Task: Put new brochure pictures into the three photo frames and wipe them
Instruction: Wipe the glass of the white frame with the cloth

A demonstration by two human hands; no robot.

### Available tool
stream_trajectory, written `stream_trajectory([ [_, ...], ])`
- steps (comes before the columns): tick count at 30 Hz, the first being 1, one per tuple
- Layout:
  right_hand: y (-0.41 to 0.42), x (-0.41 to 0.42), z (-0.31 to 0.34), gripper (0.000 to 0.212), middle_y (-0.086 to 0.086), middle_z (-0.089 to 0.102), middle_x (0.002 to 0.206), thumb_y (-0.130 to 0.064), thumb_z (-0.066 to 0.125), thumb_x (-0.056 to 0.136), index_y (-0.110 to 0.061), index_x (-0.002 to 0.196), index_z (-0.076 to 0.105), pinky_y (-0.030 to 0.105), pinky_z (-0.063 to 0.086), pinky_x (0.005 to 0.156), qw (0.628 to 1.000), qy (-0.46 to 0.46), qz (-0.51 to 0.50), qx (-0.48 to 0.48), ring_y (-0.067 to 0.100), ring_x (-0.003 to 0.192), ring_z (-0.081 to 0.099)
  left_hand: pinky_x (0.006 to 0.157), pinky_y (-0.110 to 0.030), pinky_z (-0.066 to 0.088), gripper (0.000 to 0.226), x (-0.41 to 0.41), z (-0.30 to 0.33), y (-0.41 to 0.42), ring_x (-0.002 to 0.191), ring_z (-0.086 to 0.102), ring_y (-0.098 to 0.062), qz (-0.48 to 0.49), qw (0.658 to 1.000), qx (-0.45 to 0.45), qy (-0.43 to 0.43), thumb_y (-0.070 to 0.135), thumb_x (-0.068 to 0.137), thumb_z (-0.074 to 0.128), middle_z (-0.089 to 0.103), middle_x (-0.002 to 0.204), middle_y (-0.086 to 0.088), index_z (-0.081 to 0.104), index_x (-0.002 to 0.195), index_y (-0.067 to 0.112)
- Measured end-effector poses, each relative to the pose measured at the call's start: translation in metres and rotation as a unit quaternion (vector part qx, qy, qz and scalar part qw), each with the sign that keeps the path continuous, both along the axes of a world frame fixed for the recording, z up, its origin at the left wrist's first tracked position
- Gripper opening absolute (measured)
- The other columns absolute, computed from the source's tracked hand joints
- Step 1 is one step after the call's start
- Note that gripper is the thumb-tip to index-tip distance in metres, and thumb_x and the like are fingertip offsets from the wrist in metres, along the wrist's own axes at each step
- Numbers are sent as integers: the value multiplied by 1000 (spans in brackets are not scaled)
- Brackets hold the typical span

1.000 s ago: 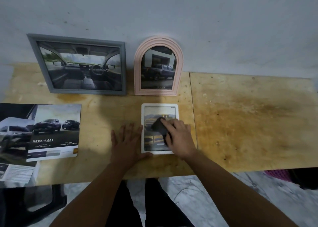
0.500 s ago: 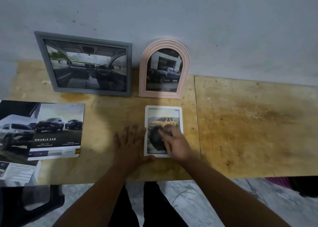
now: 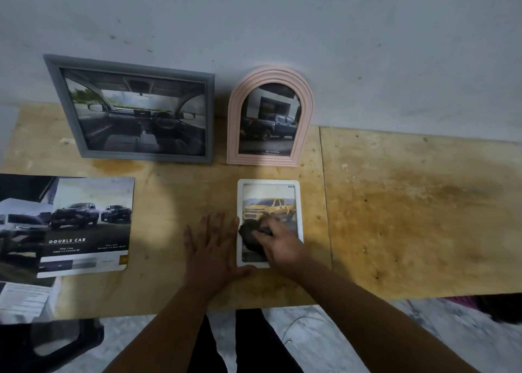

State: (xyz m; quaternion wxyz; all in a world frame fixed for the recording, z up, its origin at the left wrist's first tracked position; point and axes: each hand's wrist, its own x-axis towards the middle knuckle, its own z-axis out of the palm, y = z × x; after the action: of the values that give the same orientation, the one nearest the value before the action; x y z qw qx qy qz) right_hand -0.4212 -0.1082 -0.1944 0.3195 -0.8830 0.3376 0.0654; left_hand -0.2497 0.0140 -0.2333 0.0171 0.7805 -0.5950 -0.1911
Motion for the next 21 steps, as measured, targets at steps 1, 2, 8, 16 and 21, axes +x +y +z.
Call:
stream_trajectory([
  [1,-10,-4,4,33,6,48,138,-32,50,104,-32,137,45,45,51,102,999,-14,-31,-11,25,123,52,117,-73,11,118,0,0,-1,154,18,-42,0,1000,3,1,97,65,43,24,168,-11,30,160,29],
  [2,-24,-6,6,32,6,48,135,-29,52,103,-29,135,48,42,53,98,996,-12,-83,-38,24,117,53,117,-73,10,119,0,-1,-2,154,17,-42,-1,1000,8,3,98,65,42,22,168,-12,30,161,29],
  [8,-60,24,-5,34,12,45,133,-20,59,97,-13,130,61,44,52,94,977,57,-186,-83,32,114,52,117,-74,4,121,1,-2,-4,156,8,-44,-9,999,30,8,102,67,36,13,170,-14,24,162,28],
  [16,-44,51,-12,44,12,48,134,-17,70,89,-14,132,59,44,56,89,987,45,-66,-141,31,114,52,117,-74,5,121,0,-1,-7,156,9,-43,-9,999,31,3,101,67,38,15,170,-15,24,162,28],
  [21,-13,17,-7,39,15,45,143,-26,54,100,-18,139,54,50,48,102,994,49,0,-97,36,125,47,118,-70,1,120,0,6,-6,156,12,-41,0,998,53,16,99,65,42,20,169,-13,26,162,30],
])
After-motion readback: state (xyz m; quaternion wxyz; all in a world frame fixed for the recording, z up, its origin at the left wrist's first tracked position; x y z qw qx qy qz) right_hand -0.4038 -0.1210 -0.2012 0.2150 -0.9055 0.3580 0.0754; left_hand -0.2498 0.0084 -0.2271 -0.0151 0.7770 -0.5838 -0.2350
